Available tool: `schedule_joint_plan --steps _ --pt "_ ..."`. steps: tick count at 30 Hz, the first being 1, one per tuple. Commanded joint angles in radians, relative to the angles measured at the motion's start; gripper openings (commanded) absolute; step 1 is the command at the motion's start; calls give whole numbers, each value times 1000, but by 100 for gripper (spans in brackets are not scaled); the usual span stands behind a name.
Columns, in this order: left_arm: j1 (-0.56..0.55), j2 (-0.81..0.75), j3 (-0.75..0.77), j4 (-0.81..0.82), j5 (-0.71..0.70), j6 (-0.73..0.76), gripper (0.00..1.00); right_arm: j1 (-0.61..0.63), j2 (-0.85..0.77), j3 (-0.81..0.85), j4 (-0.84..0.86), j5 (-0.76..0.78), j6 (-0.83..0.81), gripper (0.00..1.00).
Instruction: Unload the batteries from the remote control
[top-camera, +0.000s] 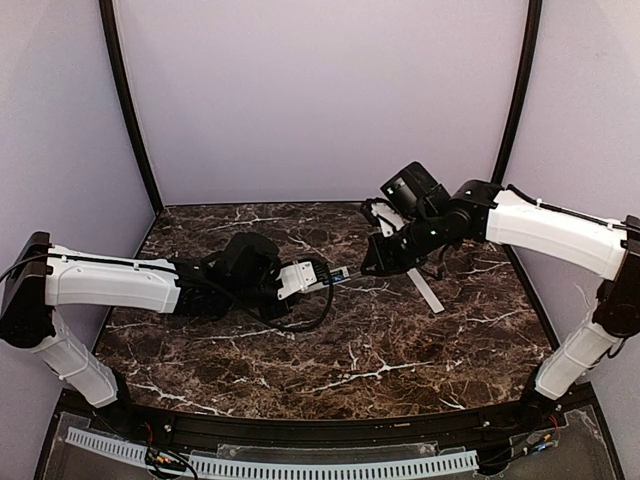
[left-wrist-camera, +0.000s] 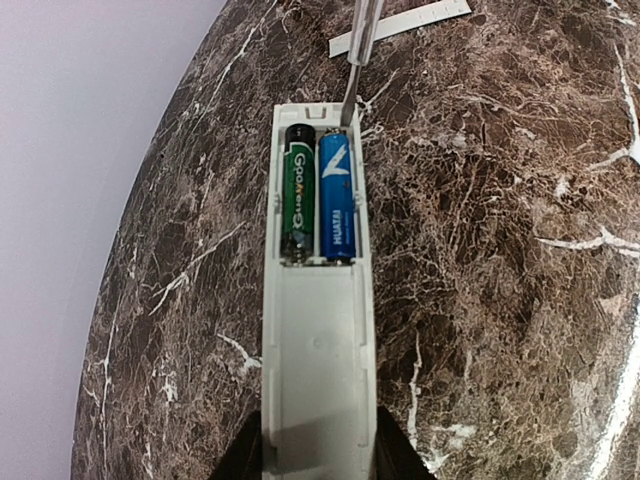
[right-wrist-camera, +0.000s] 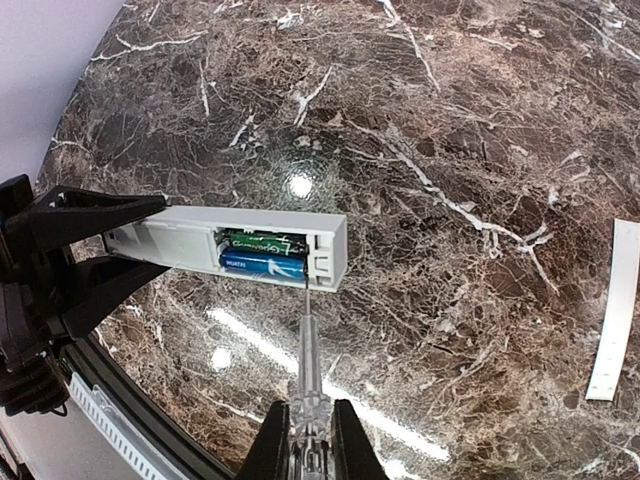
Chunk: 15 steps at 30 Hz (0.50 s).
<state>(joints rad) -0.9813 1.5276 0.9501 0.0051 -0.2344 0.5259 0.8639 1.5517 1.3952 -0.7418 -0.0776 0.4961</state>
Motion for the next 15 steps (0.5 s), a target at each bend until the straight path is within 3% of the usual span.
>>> schedule_joint_plan --steps 1,15 --pt "-8 -1 30 1 -12 -16 0 9 14 27 19 -5 8 0" --pt "-10 0 31 0 -1 -21 0 9 30 22 40 -1 4 0"
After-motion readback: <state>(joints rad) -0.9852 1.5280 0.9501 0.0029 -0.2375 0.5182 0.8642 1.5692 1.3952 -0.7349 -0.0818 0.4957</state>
